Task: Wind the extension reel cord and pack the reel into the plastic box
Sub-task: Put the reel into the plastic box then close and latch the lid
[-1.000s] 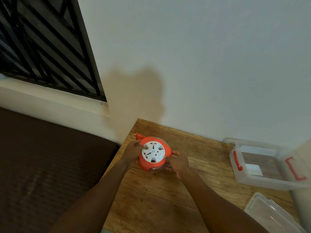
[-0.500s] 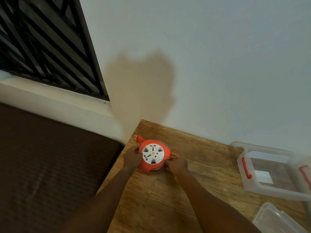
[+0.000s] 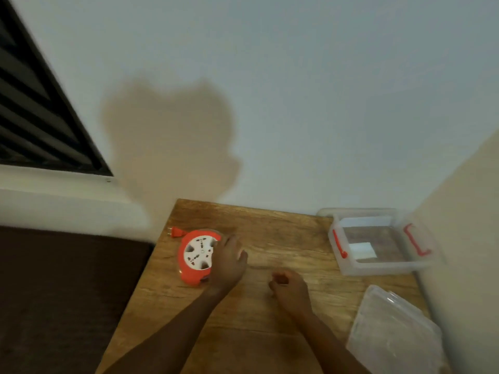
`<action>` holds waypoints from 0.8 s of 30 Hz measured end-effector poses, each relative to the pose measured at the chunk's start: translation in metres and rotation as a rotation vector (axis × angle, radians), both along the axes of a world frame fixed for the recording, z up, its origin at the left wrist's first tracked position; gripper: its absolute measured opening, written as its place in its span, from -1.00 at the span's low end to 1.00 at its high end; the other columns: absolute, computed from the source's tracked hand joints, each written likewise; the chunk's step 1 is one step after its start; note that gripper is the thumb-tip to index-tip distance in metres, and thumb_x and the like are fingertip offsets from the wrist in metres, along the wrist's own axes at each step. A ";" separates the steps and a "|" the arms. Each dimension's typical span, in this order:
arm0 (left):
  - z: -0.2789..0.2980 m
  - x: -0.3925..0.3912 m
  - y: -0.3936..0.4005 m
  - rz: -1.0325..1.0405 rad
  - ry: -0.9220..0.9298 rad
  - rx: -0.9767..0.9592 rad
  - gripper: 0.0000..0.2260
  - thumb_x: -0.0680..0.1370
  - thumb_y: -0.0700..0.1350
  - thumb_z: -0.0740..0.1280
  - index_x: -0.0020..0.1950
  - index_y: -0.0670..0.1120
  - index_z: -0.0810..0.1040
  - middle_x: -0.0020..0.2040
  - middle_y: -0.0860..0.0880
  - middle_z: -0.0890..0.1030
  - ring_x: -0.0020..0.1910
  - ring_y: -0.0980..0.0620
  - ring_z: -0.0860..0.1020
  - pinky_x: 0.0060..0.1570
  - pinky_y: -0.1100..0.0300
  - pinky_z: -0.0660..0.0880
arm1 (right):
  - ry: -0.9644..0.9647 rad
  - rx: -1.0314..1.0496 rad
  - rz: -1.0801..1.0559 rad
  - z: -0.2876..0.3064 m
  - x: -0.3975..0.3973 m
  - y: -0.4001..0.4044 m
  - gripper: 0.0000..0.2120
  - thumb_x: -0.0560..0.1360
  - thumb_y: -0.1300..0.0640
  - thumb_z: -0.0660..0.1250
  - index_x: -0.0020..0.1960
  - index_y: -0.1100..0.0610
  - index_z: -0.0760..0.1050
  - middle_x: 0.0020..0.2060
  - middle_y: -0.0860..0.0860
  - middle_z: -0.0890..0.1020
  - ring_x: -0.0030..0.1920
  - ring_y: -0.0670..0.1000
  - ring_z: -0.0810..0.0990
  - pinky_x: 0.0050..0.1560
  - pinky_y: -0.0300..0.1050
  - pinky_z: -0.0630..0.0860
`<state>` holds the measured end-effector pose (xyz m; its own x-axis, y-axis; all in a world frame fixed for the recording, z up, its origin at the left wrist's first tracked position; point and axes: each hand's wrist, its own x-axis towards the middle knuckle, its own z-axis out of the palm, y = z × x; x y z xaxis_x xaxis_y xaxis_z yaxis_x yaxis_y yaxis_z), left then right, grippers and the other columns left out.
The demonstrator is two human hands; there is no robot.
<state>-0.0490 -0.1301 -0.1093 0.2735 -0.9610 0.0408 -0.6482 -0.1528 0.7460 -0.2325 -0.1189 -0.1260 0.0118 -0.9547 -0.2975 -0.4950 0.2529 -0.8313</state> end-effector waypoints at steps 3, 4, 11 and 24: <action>0.011 -0.052 -0.022 -0.214 0.142 0.054 -0.66 0.61 -0.11 0.42 0.39 -0.12 0.58 0.34 -0.10 0.57 0.31 -0.07 0.55 0.29 0.09 0.47 | -0.032 -0.072 -0.148 0.010 -0.044 0.013 -0.86 0.47 0.21 0.45 -0.03 0.00 0.63 -0.15 -0.15 0.67 -0.10 -0.18 0.63 -0.16 -0.38 0.48; 0.016 -0.070 -0.030 -0.269 0.193 0.086 -0.65 0.63 -0.07 0.41 0.39 -0.13 0.58 0.32 -0.09 0.59 0.27 -0.05 0.58 0.26 0.04 0.53 | -0.040 -0.081 -0.201 0.016 -0.059 0.015 -0.87 0.47 0.21 0.44 -0.04 0.01 0.64 -0.15 -0.14 0.68 -0.10 -0.18 0.63 -0.16 -0.39 0.47; 0.056 -0.184 -0.071 -0.398 0.388 0.277 -0.59 0.66 0.07 0.34 -0.13 -0.27 0.60 -0.29 -0.04 0.55 -0.32 0.05 0.49 -0.23 0.14 0.39 | -0.080 -0.173 -0.509 0.047 -0.162 0.029 -0.84 0.46 0.27 0.44 -0.12 0.00 0.62 -0.17 -0.06 0.68 -0.11 -0.09 0.63 -0.09 -0.21 0.53; 0.059 -0.246 -0.100 -0.127 0.439 0.328 -0.52 0.56 -0.09 0.49 0.44 -0.20 0.51 0.30 -0.21 0.64 0.23 -0.23 0.63 0.22 -0.22 0.62 | 0.246 -0.116 -0.472 0.034 -0.303 0.042 -0.62 0.44 0.15 0.49 0.24 0.17 0.57 0.14 0.10 0.64 0.09 0.11 0.59 0.05 -0.05 0.49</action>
